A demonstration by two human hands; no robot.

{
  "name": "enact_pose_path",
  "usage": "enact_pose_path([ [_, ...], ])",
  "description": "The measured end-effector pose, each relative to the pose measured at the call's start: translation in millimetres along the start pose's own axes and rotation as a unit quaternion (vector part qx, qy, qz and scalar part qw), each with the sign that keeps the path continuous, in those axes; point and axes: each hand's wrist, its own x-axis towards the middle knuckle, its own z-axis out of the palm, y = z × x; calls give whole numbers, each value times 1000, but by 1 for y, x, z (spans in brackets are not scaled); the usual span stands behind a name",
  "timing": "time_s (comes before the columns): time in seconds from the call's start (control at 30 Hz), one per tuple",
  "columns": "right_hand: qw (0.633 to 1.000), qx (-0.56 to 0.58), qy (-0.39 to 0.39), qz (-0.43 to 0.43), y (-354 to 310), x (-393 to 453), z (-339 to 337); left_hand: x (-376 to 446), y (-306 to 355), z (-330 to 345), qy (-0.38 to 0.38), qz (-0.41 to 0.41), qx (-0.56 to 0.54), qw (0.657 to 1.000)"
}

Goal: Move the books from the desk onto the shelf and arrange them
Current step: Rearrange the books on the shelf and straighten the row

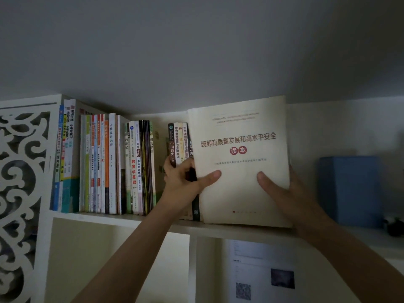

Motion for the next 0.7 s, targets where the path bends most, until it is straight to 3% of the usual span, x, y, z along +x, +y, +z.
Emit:
enact_pose_path([
  [0.13, 997, -78, 20, 4, -2, 6, 8, -1, -6, -4, 8, 25, -80, 996],
  [0.3, 977, -211, 16, 34, -2, 12, 9, -3, 0, -6, 11, -4, -183, 983],
  [0.4, 973, -231, 4, 22, -2, 7, 9, -9, 0, -19, 20, -4, -170, 985],
  [0.53, 968, -245, 8, -63, 2, 5, 7, -13, -9, -41, 54, -9, -172, 984],
  [0.7, 928, -334, 41, -159, -19, 37, 7, -11, -15, -64, 49, -40, -189, 980],
])
